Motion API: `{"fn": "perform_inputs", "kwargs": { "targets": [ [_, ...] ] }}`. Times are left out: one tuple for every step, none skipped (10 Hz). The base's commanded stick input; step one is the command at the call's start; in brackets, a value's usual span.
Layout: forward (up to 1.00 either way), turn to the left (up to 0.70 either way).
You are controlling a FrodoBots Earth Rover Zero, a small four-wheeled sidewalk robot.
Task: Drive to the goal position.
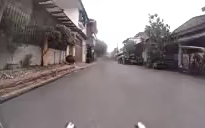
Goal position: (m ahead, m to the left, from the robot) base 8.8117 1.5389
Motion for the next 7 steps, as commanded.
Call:
{"fn": "perform_inputs", "kwargs": {
  "targets": [
    [0.70,0.01],
    [0.70,0.01],
    [0.70,0.01],
    [0.70,0.01],
    [0.70,0.01],
    [0.70,0.01],
    [0.70,0.01]
  ]
}}
